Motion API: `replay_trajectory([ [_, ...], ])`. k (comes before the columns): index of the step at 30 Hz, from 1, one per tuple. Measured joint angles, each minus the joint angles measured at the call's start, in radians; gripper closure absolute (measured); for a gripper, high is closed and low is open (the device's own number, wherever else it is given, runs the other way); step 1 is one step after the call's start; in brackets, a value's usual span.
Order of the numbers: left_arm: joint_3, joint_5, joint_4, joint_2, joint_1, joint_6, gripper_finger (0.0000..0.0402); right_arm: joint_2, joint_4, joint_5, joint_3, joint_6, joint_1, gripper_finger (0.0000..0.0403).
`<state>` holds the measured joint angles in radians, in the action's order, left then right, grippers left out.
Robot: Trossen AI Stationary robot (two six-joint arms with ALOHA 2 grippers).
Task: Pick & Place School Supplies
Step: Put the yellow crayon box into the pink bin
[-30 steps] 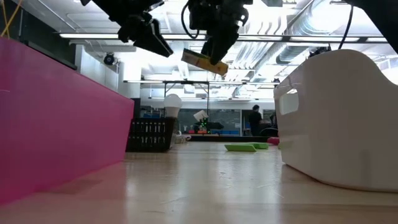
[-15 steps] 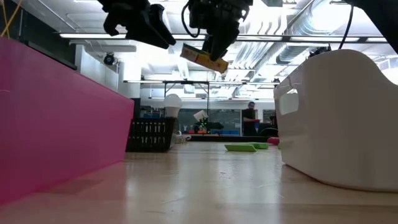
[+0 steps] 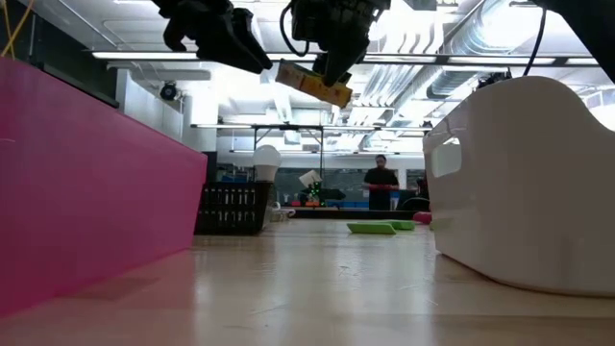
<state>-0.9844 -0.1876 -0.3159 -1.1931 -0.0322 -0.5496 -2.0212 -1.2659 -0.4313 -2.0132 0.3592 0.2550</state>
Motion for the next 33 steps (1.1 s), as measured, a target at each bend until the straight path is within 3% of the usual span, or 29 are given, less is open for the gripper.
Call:
replay_trajectory([
  [16, -0.001, 0.034, 0.035, 0.000, 0.040, -0.129, 0.0204, 0.000, 0.063, -0.053, 0.000, 0.000, 0.000, 0.0268],
  [33, -0.001, 0.039, 0.037, 0.000, 0.043, -0.128, 0.0204, 0.000, 0.133, -0.136, 0.000, 0.000, -0.007, 0.0268],
])
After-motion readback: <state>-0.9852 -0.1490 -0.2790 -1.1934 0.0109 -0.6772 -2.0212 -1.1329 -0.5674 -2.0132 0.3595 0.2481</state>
